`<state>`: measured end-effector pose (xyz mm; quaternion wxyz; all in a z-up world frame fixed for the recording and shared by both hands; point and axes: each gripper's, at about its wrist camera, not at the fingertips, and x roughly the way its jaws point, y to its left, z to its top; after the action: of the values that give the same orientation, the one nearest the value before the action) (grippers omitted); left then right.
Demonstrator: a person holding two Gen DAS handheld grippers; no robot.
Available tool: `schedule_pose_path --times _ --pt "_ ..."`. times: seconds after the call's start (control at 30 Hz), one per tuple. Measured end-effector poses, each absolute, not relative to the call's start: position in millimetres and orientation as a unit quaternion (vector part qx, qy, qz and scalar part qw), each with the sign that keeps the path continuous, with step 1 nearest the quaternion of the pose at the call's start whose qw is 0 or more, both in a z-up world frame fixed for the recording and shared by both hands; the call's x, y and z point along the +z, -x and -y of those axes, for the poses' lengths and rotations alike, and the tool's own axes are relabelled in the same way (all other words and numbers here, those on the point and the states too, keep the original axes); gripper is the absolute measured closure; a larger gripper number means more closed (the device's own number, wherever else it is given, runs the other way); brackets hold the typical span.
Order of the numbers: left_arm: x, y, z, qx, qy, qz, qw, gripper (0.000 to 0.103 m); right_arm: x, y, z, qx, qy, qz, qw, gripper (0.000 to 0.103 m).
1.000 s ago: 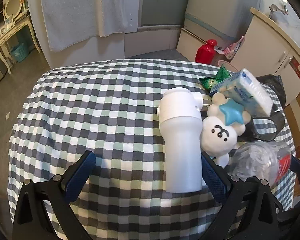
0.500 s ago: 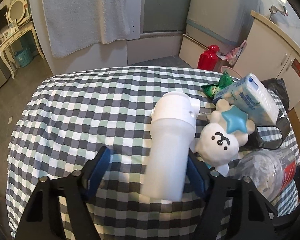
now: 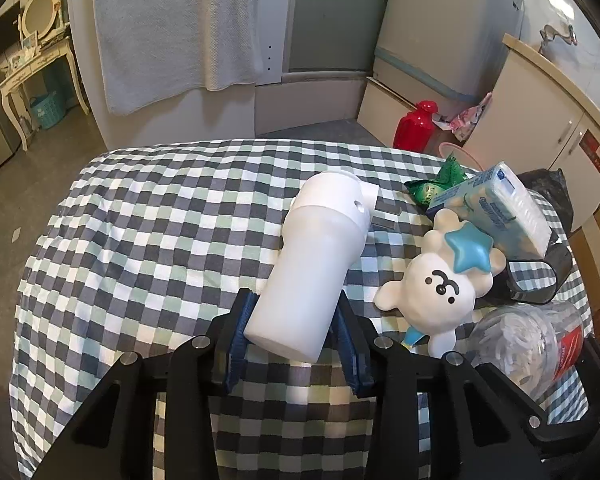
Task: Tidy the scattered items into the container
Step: 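Grasp the white cup with the left gripper while the right gripper grasps the floss jar, then lift the white cup and floss jar and carry them toward the cardboard box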
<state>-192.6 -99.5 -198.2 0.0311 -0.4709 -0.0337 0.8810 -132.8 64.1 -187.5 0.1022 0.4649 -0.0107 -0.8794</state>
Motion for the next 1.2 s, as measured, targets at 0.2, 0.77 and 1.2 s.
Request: schedule_pose_path --times 0.2,0.77,1.2 --pt "-195.6 185.8 99.2 0.882 0.468 0.033 0.039 0.069 -187.4 133.5 -67.5 -0.88 -0.462 0.014 0.107 0.007" --pt "-168.7 149.7 94.8 0.894 0.445 0.027 0.041 0.072 -182.3 123.6 -84.1 -0.884 -0.45 0.042 0.12 0.011" --pt "-130.5 116.1 92.7 0.911 0.409 0.034 0.038 0.072 -166.3 104.2 -92.5 -0.888 -0.437 0.048 0.135 0.011"
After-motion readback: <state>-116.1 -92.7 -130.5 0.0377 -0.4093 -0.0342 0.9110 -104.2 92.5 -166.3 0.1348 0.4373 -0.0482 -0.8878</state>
